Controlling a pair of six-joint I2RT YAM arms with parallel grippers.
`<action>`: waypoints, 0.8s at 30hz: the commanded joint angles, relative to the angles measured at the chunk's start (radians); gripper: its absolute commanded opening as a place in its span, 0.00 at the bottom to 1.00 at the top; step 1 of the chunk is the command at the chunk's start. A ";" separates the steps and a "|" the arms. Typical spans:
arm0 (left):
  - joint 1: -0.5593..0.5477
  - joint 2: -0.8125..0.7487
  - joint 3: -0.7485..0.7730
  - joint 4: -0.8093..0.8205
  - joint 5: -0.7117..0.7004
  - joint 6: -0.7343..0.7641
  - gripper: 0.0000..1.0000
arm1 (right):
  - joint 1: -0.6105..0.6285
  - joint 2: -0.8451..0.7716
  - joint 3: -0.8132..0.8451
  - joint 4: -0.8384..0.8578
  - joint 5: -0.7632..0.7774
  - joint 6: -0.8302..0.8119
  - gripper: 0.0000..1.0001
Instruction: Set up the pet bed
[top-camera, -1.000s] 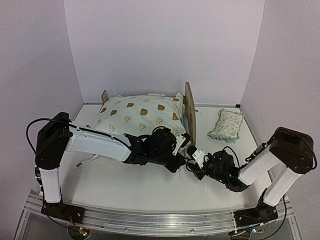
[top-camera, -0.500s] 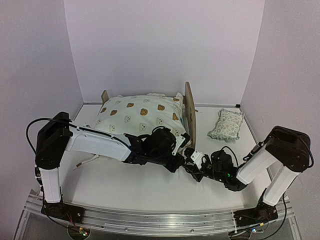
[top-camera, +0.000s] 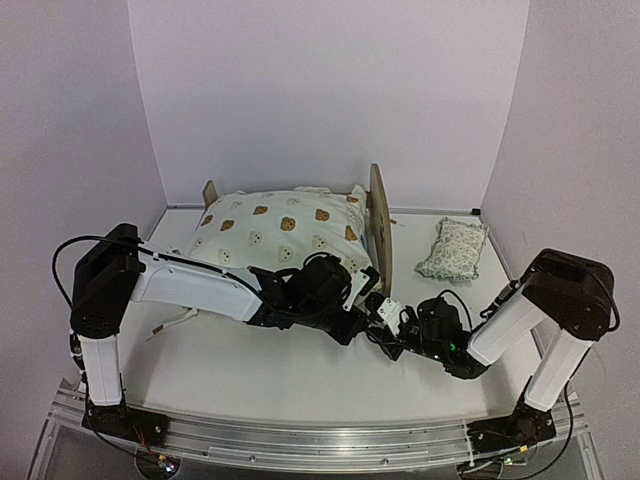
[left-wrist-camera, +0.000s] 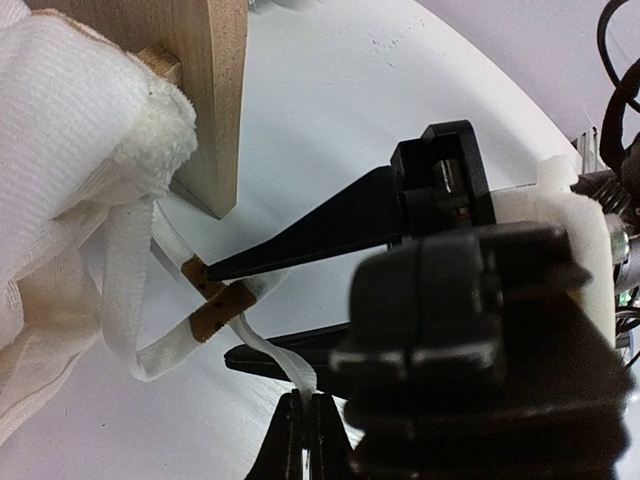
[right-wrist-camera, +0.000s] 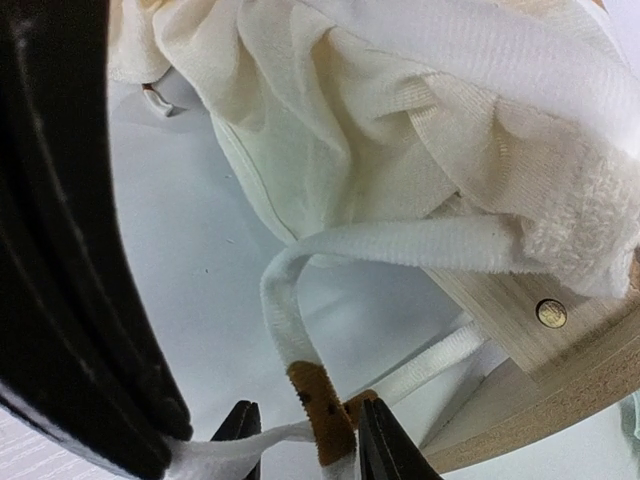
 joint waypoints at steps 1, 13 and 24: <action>0.004 -0.025 0.048 -0.003 0.014 -0.008 0.00 | -0.007 0.015 0.031 0.030 -0.010 -0.009 0.33; 0.016 -0.016 0.059 0.001 -0.001 -0.013 0.00 | -0.008 -0.036 -0.018 0.030 -0.037 0.016 0.04; 0.021 -0.077 0.003 0.024 -0.048 -0.031 0.41 | -0.009 -0.111 -0.027 -0.059 -0.058 0.100 0.00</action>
